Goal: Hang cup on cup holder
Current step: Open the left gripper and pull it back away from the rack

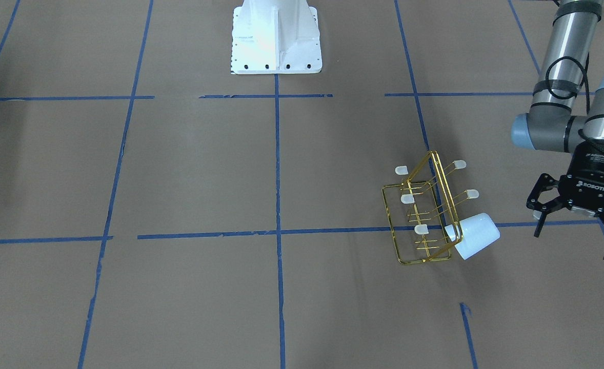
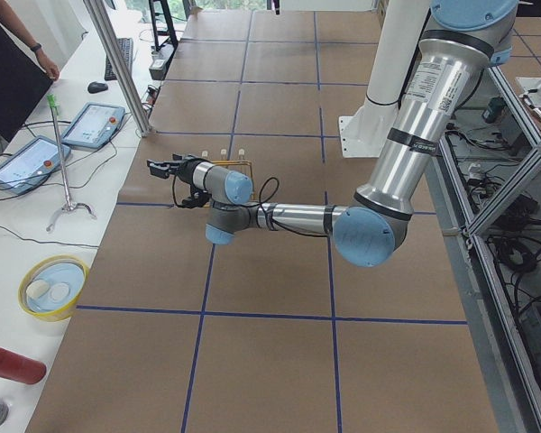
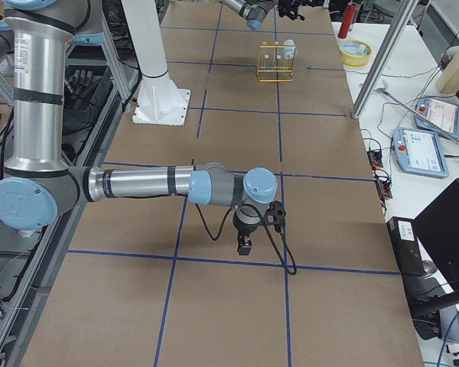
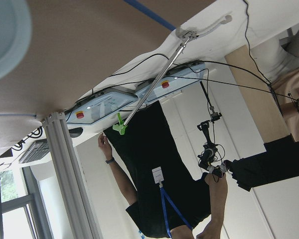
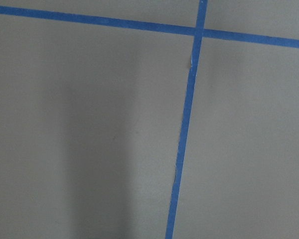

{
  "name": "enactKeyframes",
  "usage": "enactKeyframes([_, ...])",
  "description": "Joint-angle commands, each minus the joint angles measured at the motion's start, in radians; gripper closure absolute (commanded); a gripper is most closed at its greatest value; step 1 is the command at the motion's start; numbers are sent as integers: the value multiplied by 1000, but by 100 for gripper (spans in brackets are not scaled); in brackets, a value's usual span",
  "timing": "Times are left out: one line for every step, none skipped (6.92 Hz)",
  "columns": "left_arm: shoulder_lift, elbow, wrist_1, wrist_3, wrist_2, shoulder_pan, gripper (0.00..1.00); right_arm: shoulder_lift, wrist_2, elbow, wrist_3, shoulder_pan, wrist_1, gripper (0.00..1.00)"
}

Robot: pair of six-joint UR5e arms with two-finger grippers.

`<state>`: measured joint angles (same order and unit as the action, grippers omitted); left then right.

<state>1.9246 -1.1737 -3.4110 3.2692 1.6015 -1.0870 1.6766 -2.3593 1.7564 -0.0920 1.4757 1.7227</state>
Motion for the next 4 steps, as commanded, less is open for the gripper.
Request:
enactKeyframes([-3,-1,-11,-260,22,-34,0,0,0,0,0,0,0,0])
enactKeyframes([-3,0,-23,-369,20,-42,0,0,0,0,0,0,0,0])
enactKeyframes([-3,6,-30,-523,20,-45,0,0,0,0,0,0,0,0])
enactKeyframes([-4,8,-28,-630,21,-60,0,0,0,0,0,0,0,0])
